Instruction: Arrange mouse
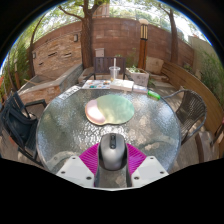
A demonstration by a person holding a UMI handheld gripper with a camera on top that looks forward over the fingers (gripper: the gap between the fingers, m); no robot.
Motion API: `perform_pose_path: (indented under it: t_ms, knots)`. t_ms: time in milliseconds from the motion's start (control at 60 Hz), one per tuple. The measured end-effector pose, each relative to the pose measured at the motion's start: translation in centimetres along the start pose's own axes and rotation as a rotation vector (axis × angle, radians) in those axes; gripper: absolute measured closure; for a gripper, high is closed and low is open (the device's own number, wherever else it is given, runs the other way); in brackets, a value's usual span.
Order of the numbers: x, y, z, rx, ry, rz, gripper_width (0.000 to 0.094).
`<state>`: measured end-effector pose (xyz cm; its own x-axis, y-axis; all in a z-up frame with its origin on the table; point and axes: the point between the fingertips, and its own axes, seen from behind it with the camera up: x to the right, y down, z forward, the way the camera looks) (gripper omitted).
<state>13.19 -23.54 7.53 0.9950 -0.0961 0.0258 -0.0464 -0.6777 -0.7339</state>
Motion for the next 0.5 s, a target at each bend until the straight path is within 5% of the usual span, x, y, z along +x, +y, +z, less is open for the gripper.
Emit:
perform_pose_path:
  t_ms: [167, 300, 400, 500]
  knots:
    - [-4.1, -12.0, -3.7, 0.164, -0.093, -0.042, 0.0570]
    - [-3.6, -21.3, 1.1, 0.264, -0.123, 0.009, 0.0573]
    - [-2.0, -23.8, 8.6, 0.246, -0.113, 0.040, 0.0573]
    - [-0.4, -22.0, 16.9, 0.140, -0.084, 0.065, 0.0567]
